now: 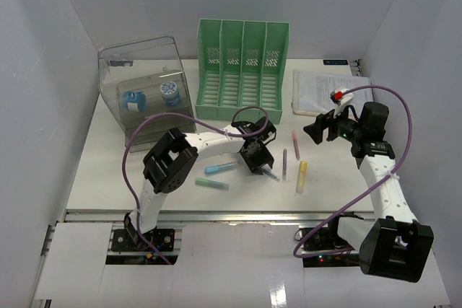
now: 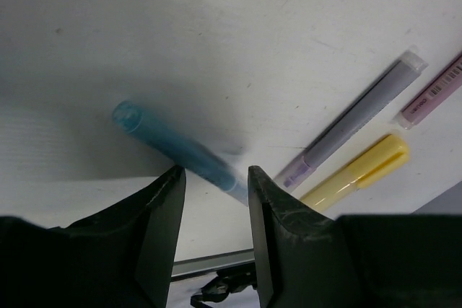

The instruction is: Organize the desk

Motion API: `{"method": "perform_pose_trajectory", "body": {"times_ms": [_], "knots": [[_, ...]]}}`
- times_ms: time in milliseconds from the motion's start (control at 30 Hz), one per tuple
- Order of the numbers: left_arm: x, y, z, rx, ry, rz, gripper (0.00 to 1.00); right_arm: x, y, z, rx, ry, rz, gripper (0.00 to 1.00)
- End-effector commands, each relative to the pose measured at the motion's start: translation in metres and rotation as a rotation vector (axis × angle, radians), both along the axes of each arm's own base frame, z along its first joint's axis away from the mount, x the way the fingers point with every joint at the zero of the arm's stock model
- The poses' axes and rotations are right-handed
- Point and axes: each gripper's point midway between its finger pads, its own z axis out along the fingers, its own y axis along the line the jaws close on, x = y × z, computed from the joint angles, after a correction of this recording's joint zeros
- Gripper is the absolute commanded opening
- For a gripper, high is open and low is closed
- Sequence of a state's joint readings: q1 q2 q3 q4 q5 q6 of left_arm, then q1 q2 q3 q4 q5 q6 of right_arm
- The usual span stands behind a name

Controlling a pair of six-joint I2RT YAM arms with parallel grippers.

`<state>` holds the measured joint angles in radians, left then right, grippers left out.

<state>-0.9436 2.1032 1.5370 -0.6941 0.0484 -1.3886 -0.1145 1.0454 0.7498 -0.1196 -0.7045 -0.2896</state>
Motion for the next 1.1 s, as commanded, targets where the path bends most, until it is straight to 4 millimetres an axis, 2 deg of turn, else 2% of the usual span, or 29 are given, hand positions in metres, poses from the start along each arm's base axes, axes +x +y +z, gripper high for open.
{"method": "perform_pose_trajectory", "body": {"times_ms": [0, 200, 367, 500, 733, 833, 967, 1067], "knots": [[-0.020, 0.033, -0.030, 0.170, 0.122, -0.045, 0.49, 0.001, 0.000, 0.020, 0.012, -0.067, 0.004, 0.82], [-0.018, 0.046, -0.036, 0.254, 0.123, -0.069, 0.46, 0.000, 0.000, 0.023, 0.017, -0.072, 0.007, 0.82], [-0.027, 0.061, -0.047, 0.307, 0.158, -0.099, 0.31, -0.002, 0.002, 0.024, 0.024, -0.074, 0.016, 0.82], [-0.024, 0.072, -0.049, 0.347, 0.134, -0.110, 0.22, -0.002, 0.002, 0.026, 0.025, -0.077, 0.017, 0.82], [-0.014, 0.063, -0.039, 0.299, 0.064, -0.192, 0.03, -0.002, 0.001, 0.025, 0.026, -0.077, 0.015, 0.82], [-0.006, 0.060, -0.026, 0.277, -0.014, -0.258, 0.00, -0.002, 0.001, 0.025, 0.027, -0.076, 0.015, 0.82], [0.003, 0.052, 0.027, 0.168, -0.154, -0.290, 0.00, -0.002, 0.001, 0.024, 0.027, -0.074, 0.018, 0.82], [0.008, 0.051, 0.076, 0.067, -0.261, -0.232, 0.00, -0.002, 0.001, 0.022, 0.028, -0.069, 0.017, 0.82]]}}
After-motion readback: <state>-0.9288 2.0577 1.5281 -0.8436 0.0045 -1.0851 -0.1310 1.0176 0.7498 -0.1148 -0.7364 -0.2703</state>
